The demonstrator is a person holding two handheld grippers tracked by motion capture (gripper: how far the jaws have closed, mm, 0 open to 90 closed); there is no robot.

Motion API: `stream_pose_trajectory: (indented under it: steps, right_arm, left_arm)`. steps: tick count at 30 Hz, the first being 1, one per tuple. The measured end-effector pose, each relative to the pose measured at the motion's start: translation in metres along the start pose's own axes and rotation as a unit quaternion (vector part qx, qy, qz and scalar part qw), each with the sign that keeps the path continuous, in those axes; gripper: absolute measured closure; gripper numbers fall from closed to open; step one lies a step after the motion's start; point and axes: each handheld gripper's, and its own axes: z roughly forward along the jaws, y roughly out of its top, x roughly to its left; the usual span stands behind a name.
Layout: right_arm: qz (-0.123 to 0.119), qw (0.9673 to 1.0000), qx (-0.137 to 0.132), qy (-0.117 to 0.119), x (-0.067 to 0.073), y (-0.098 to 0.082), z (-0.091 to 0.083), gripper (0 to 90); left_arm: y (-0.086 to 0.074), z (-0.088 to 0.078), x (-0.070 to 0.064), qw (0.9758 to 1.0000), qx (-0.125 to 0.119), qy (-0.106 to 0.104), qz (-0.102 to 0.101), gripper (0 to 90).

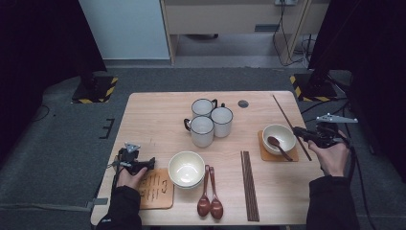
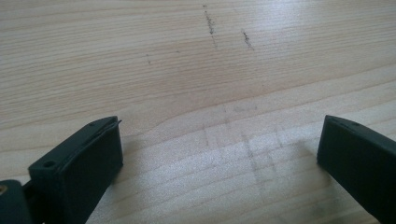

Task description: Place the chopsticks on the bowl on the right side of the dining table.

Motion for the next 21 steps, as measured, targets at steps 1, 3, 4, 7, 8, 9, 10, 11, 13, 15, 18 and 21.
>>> stream_pose_trajectory:
  steps: [1,3,4,7,8,9,10,11,13,15,18,21]
  right_arm:
    - [-0.001,1.0,0.003,-0.001,0.0,-0.001,0.002,85.2]
    - [-0.002,1.0,0.008,-0.002,0.001,-0.002,0.004,85.2]
    - [-0.003,0.9999,0.011,-0.002,0.001,-0.003,0.006,85.1]
    - [-0.007,0.9998,0.018,-0.004,0.0,-0.005,0.01,85.1]
    - [-0.006,0.9998,0.017,-0.004,0.0,-0.005,0.011,85.2]
    - [-0.008,0.9998,0.02,-0.005,0.0,-0.006,0.012,85.1]
    - [-0.009,0.9997,0.022,-0.006,-0.001,-0.007,0.013,85.1]
    - [-0.007,0.9997,0.023,-0.007,-0.001,-0.007,0.014,85.2]
    - [-0.008,0.9995,0.028,-0.007,-0.001,-0.009,0.016,85.1]
    - [-0.007,0.9993,0.035,-0.008,-0.001,-0.01,0.018,85.2]
    - [-0.013,0.999,0.042,-0.012,-0.001,-0.012,0.022,85.1]
    - [-0.012,0.9988,0.046,-0.013,0.0,-0.014,0.025,85.1]
  left_arm:
    - [0.0,0.0,0.0,1.0,0.0,0.0,0.0,0.0]
    - [0.0,0.0,0.0,1.0,0.0,0.0,0.0,0.0]
    - [0.0,0.0,0.0,1.0,0.0,0.0,0.0,0.0]
    - [0.0,0.0,0.0,1.0,0.0,0.0,0.0,0.0]
    - [0.0,0.0,0.0,1.0,0.0,0.0,0.0,0.0]
    - [0.0,0.0,0.0,1.0,0.0,0.0,0.0,0.0]
    - [0.0,0.0,0.0,1.0,0.0,0.0,0.0,0.0]
    - [0.0,0.0,0.0,1.0,0.0,0.0,0.0,0.0]
    - [0.0,0.0,0.0,1.0,0.0,0.0,0.0,0.0]
    - [0.0,0.0,0.0,1.0,0.0,0.0,0.0,0.0]
    - [0.0,0.0,0.0,1.0,0.0,0.0,0.0,0.0]
    - [0.0,0.0,0.0,1.0,0.0,0.0,0.0,0.0]
